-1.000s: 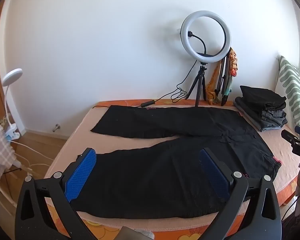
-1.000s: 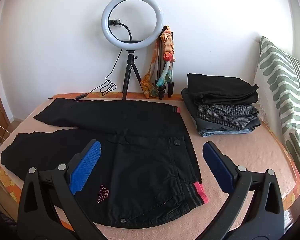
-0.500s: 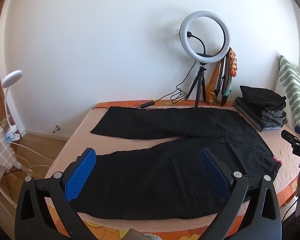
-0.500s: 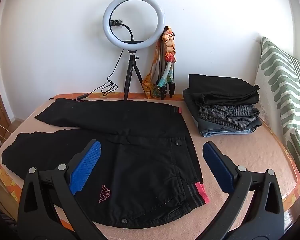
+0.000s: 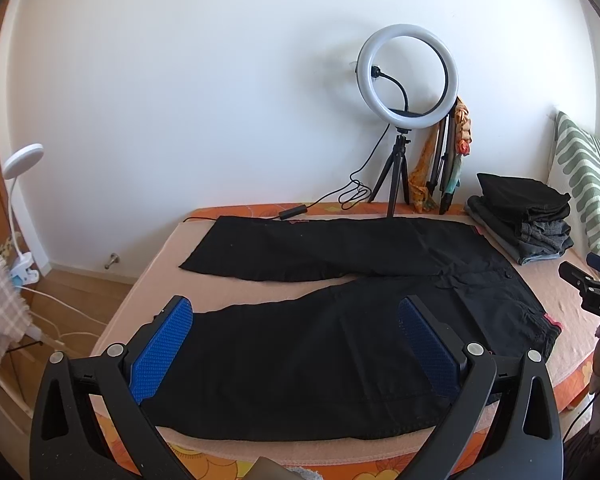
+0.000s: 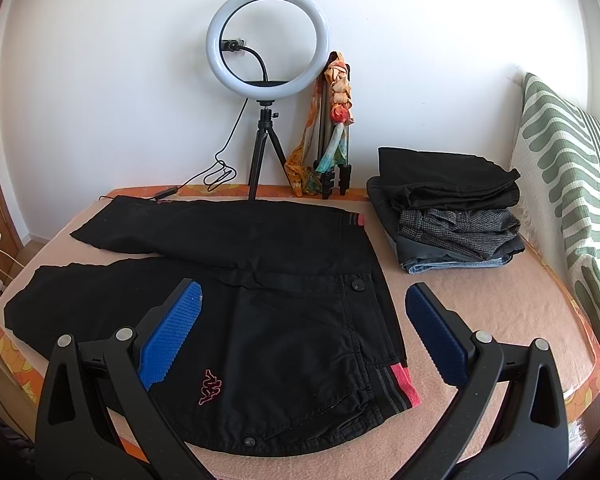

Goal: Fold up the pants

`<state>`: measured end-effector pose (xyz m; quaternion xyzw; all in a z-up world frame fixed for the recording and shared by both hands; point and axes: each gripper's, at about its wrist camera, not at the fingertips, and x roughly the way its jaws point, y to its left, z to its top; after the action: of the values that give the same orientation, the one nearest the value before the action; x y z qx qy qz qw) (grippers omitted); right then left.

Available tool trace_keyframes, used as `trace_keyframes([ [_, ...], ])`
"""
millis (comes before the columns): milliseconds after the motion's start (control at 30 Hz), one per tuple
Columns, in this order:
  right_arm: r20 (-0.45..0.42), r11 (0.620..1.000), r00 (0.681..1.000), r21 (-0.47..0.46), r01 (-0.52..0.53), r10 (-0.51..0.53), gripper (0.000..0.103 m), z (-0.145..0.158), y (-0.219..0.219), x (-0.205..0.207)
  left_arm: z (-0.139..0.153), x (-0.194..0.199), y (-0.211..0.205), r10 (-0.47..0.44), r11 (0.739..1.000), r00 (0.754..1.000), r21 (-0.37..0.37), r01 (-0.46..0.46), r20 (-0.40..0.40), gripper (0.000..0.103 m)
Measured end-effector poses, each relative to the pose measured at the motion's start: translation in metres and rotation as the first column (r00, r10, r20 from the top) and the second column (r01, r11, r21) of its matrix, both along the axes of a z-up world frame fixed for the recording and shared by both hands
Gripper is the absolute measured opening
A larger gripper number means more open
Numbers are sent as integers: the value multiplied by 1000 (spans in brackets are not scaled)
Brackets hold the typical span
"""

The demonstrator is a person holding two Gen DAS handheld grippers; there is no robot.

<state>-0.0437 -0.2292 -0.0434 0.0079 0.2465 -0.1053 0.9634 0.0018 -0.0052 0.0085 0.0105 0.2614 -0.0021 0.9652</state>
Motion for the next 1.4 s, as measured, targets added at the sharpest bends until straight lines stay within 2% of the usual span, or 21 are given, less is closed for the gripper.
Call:
trace_keyframes([
  [1400,-1,1000,1000,8,-1,1,103,-3,0,1,0,-5,-4,-2,1000,1000,1,2,5,102],
])
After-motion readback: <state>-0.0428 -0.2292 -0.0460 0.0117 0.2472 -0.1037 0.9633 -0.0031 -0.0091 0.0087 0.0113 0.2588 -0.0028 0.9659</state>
